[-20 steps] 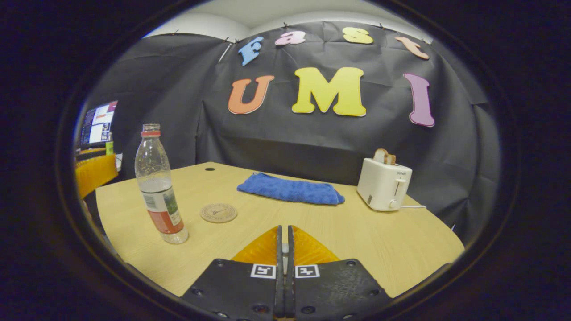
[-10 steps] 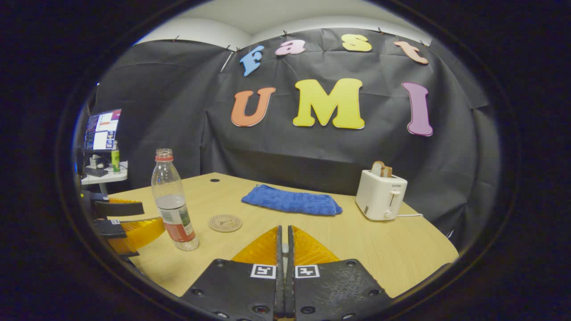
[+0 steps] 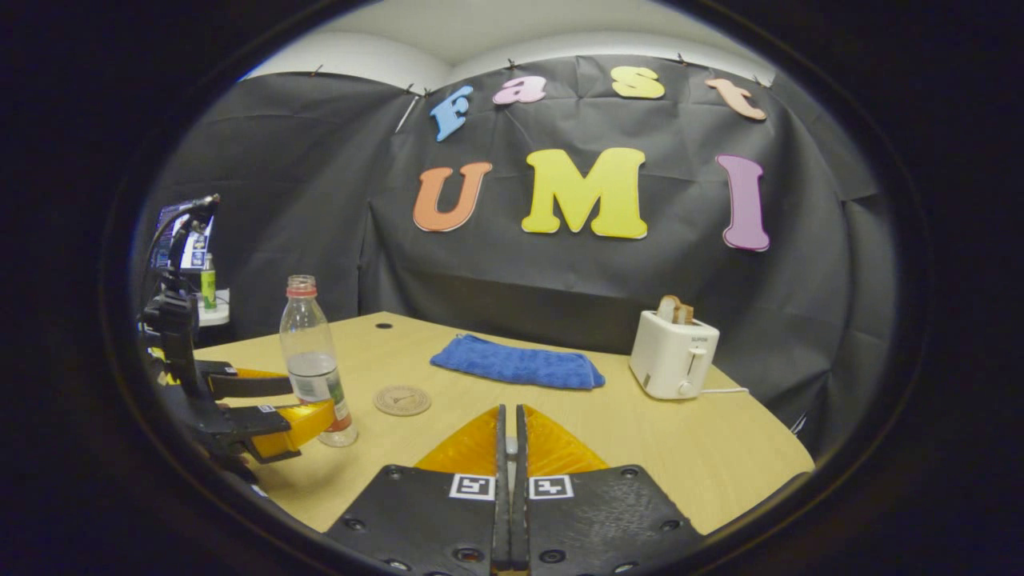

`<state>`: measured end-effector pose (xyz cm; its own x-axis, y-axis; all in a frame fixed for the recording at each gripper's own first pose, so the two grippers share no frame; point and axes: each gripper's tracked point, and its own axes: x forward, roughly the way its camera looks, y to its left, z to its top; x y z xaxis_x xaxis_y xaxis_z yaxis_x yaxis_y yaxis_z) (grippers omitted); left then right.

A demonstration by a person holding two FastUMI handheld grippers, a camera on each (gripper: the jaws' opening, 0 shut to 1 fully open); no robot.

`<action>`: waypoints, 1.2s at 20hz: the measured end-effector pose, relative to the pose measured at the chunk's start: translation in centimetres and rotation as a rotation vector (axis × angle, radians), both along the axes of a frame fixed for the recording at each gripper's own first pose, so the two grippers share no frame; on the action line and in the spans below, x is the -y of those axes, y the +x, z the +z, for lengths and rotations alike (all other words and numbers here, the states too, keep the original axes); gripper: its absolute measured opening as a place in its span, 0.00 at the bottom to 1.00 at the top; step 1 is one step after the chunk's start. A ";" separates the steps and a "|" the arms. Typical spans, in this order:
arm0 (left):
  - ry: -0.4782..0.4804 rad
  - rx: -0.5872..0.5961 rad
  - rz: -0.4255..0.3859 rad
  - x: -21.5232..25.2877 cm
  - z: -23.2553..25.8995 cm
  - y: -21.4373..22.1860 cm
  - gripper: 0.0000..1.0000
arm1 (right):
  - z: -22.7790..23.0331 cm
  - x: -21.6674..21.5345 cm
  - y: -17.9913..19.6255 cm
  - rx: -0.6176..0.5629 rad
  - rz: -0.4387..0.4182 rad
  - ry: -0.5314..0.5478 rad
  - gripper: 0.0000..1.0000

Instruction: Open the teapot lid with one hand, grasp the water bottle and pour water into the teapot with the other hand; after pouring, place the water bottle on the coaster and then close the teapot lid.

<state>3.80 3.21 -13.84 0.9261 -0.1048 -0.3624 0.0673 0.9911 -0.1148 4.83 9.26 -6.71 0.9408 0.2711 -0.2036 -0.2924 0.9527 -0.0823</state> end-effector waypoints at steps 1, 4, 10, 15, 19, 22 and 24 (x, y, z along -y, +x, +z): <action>0.002 -0.010 -0.003 0.0 -0.3 0.1 1.00 | -0.2 0.0 -0.1 -0.005 0.001 -0.004 0.01; 0.014 -0.031 -0.009 -0.1 -0.9 0.4 1.00 | -0.3 0.2 -0.4 -0.011 0.004 -0.002 0.01; 0.006 -0.043 -0.017 0.1 -0.8 0.6 0.83 | -0.5 0.7 -0.9 -0.026 0.006 0.013 0.01; 0.111 -0.065 -0.028 -0.4 -0.2 0.2 0.77 | 0.2 1.8 -1.2 -0.013 0.003 0.028 0.01; 0.303 -0.039 -0.073 -1.1 1.2 0.6 0.75 | 0.5 3.7 -1.5 -0.008 -0.011 0.035 0.01; 0.460 0.010 -0.117 -1.3 2.7 0.9 0.75 | 0.6 5.3 -1.6 -0.004 -0.026 0.037 0.01; 0.578 0.035 -0.153 -1.0 3.4 1.1 0.74 | 0.6 6.4 -1.8 -0.004 -0.039 0.038 0.02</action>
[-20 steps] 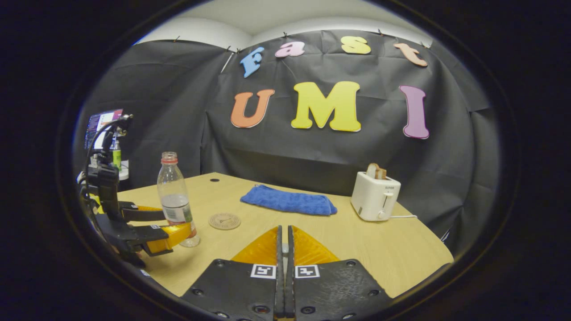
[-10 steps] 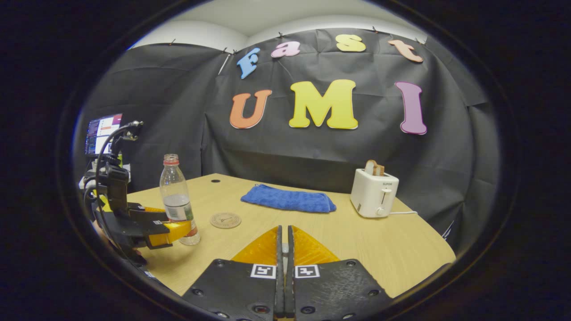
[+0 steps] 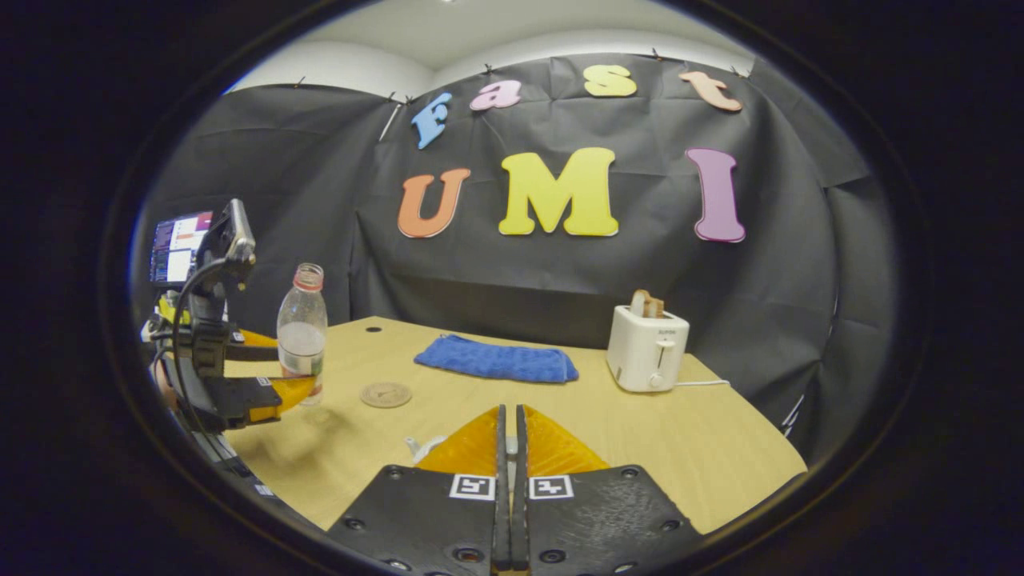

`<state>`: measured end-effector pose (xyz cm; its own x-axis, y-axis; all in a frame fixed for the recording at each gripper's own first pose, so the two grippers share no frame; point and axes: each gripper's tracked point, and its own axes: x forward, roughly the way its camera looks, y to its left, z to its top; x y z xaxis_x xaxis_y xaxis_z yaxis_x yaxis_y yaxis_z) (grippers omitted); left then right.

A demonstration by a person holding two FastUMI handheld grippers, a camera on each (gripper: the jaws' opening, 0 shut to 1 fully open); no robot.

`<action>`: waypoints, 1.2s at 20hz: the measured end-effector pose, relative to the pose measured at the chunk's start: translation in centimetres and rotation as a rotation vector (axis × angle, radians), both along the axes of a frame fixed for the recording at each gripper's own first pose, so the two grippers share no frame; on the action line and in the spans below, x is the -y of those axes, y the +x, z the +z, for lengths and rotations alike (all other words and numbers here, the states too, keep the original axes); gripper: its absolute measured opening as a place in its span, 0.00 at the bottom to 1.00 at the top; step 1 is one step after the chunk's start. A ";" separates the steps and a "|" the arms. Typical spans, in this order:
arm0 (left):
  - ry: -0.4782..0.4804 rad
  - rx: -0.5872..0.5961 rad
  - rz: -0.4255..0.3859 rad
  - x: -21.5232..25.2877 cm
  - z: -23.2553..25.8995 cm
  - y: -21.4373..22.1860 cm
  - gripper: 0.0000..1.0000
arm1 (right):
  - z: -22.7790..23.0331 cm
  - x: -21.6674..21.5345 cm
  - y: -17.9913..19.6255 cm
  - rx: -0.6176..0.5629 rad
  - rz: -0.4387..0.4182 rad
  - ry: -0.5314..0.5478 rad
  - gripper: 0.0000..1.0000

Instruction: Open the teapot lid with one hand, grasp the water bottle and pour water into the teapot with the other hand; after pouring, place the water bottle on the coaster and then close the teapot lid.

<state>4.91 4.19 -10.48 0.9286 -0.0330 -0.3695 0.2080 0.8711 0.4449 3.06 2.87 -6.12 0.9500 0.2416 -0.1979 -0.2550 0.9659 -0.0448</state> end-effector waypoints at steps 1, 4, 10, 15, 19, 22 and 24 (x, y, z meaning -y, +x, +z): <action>0.052 0.000 -0.023 0.5 -0.1 0.0 0.74 | 0.0 0.4 -0.1 -0.001 -0.005 0.003 0.01; 0.235 -0.011 -0.092 1.0 -0.5 0.1 0.74 | -0.2 1.9 -0.3 -0.003 -0.022 0.009 0.01; 0.556 0.045 -0.221 3.5 0.0 0.4 0.74 | -0.6 4.0 -0.5 -0.009 -0.044 0.021 0.01; 0.763 0.083 -0.286 5.2 0.6 0.5 0.74 | -1.4 5.2 -0.9 -0.023 -0.053 0.044 0.01; 0.914 0.073 -0.287 5.0 0.8 0.8 0.74 | -1.6 5.9 -1.2 -0.027 -0.056 0.047 0.00; 0.996 0.070 -0.282 5.2 0.4 0.7 0.74 | -1.9 6.4 -1.3 -0.030 -0.059 0.048 0.01; 1.033 0.070 -0.284 5.1 0.5 1.1 0.73 | -1.9 6.6 -1.3 -0.031 -0.061 0.047 0.01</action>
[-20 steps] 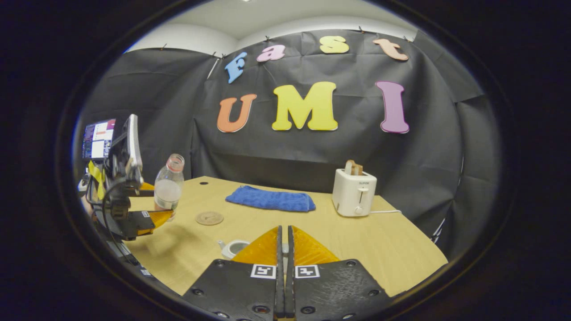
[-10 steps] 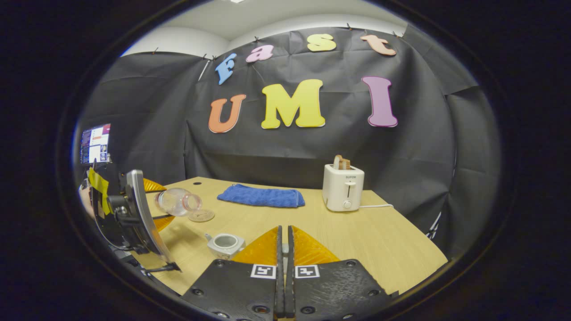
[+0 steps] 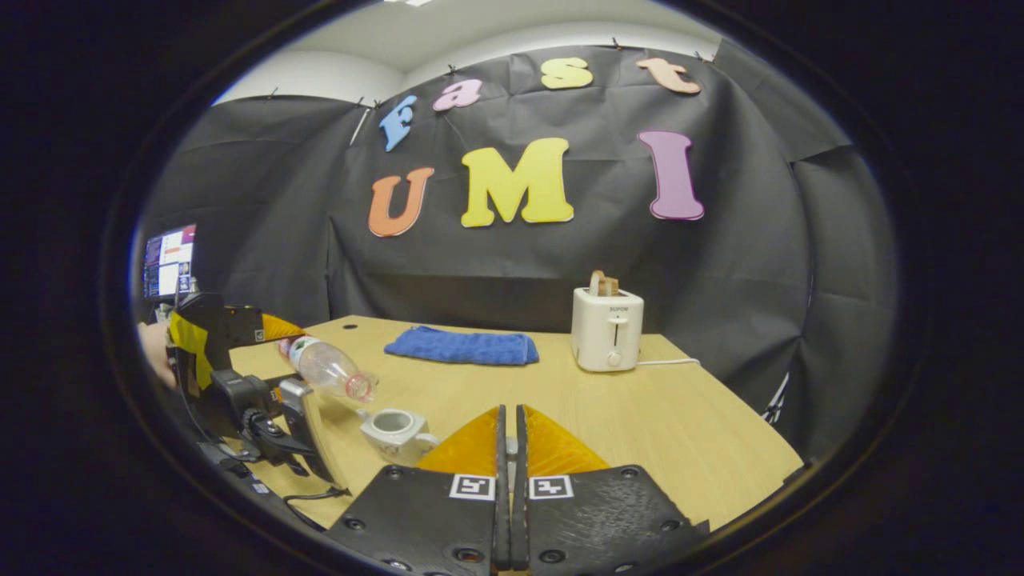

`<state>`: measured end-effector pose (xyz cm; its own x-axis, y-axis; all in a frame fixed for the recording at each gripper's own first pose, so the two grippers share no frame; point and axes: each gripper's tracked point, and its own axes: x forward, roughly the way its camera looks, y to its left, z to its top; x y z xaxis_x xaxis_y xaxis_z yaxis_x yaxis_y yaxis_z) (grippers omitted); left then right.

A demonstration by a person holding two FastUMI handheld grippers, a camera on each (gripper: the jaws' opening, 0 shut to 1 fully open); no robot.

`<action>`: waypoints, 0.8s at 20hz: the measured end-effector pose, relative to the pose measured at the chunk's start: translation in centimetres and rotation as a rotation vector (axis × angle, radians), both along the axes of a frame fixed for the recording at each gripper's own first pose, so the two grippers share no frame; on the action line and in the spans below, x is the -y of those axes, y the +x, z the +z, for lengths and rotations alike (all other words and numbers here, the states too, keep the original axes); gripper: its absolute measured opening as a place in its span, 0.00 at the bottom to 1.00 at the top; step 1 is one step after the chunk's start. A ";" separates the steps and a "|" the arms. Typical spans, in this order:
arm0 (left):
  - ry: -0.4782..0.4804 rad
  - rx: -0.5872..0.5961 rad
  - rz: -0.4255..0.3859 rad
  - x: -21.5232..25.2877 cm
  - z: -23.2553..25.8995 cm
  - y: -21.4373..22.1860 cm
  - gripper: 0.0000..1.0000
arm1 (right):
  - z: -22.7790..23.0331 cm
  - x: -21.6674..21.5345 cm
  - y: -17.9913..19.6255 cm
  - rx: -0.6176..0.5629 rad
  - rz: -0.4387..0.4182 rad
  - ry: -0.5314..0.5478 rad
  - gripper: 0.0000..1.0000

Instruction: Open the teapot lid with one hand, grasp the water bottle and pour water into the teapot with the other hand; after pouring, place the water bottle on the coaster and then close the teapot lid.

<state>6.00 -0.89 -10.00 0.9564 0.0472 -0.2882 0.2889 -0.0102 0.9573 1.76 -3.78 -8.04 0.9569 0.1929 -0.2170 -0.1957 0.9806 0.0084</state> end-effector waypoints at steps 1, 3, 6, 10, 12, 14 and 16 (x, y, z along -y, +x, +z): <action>0.015 0.002 -0.001 -0.1 0.1 0.1 0.74 | 0.0 0.1 0.1 0.000 -0.002 0.000 0.01; 0.039 0.009 0.002 -0.4 0.3 0.6 0.74 | 0.0 0.3 0.1 0.000 -0.003 0.002 0.01; 0.070 0.027 -0.005 -0.1 0.9 0.4 0.73 | -0.1 0.5 0.0 -0.002 -0.003 0.002 0.01; 0.104 0.044 -0.017 0.3 1.8 0.9 0.73 | -0.2 0.8 0.0 -0.001 -0.007 0.002 0.01; 0.129 0.054 -0.031 0.5 2.0 0.9 0.74 | -0.1 0.9 -0.1 0.001 -0.007 0.001 0.01; 0.158 0.073 -0.045 0.8 2.7 1.1 0.73 | -0.2 1.0 -0.1 0.003 -0.009 0.000 0.01; 0.180 0.090 -0.057 0.9 3.1 1.2 0.73 | -0.4 1.2 -0.2 -0.001 -0.011 0.005 0.01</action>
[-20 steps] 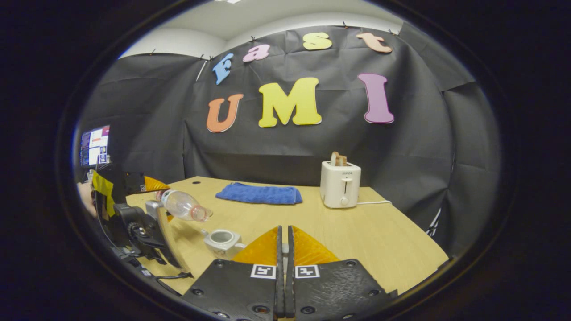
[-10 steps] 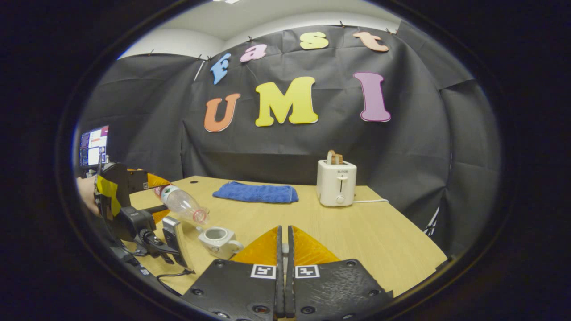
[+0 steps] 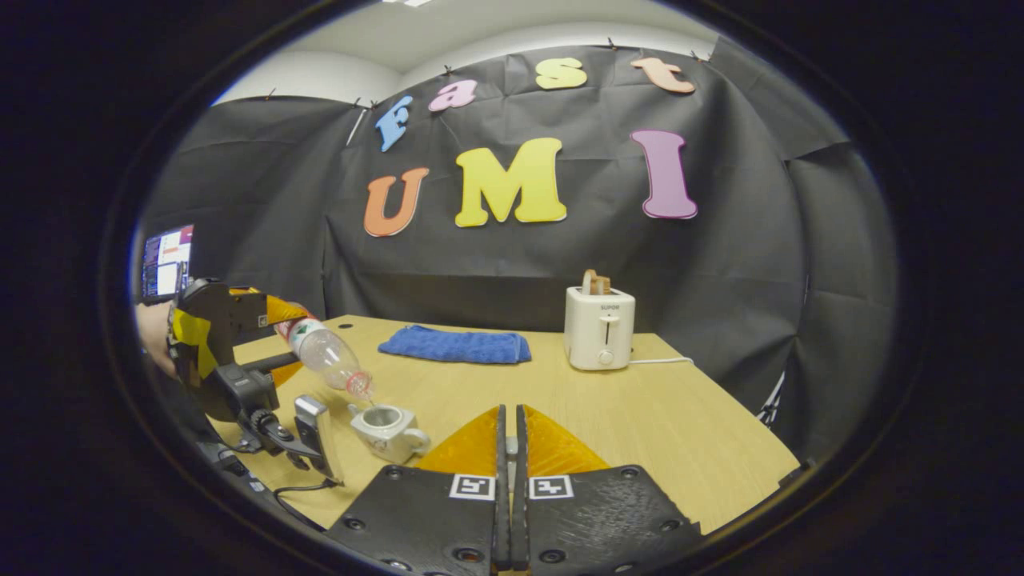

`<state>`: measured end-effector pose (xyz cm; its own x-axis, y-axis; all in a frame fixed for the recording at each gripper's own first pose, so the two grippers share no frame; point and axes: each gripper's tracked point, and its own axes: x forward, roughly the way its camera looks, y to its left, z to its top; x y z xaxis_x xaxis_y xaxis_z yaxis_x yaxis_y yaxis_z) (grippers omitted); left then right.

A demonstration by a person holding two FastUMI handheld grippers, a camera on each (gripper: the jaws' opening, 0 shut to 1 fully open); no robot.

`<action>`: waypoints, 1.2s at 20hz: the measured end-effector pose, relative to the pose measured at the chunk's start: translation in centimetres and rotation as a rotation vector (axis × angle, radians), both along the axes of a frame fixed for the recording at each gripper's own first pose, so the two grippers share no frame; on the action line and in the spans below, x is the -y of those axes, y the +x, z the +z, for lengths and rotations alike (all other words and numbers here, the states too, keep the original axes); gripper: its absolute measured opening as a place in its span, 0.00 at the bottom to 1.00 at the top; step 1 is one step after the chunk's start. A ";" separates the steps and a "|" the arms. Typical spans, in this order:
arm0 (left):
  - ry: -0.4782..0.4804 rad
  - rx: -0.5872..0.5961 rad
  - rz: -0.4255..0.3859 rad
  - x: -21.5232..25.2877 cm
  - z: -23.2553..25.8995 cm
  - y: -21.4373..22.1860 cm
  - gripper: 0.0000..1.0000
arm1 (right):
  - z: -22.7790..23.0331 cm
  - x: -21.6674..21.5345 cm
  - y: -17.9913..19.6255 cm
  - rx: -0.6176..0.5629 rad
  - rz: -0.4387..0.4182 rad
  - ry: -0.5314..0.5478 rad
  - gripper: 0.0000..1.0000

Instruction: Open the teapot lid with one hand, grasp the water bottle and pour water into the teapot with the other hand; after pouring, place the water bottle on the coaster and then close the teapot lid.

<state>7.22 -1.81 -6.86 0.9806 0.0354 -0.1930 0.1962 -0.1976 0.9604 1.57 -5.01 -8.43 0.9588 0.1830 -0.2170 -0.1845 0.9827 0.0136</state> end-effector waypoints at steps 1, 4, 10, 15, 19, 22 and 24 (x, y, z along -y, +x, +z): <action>0.008 0.005 -0.003 0.1 0.1 0.1 0.73 | 0.1 0.0 0.0 -0.001 -0.001 0.002 0.01; 0.025 0.016 -0.006 0.0 0.3 0.1 0.73 | 0.1 0.1 -0.1 0.003 -0.002 0.003 0.01; 0.065 0.026 -0.008 -0.1 1.0 0.3 0.73 | 0.0 0.2 -0.2 0.004 0.001 0.007 0.01; 0.091 0.036 -0.011 -0.1 1.6 0.3 0.73 | 0.1 0.4 -0.3 0.006 0.000 0.012 0.01; 0.125 0.044 -0.019 0.1 2.3 0.5 0.72 | 0.1 0.5 -0.3 0.007 0.000 0.017 0.01; 0.142 0.046 -0.020 0.1 2.3 0.7 0.73 | 0.2 0.6 -0.5 0.008 -0.001 0.022 0.01; 0.152 0.047 -0.019 0.1 2.5 0.6 0.73 | 0.1 0.6 -0.5 0.009 0.001 0.023 0.01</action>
<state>7.85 -1.91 -4.38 0.9891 0.0419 -0.1412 0.1470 -0.3444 0.9272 1.02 -5.65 -8.29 0.9607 0.1885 -0.2037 -0.1854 0.9821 0.0343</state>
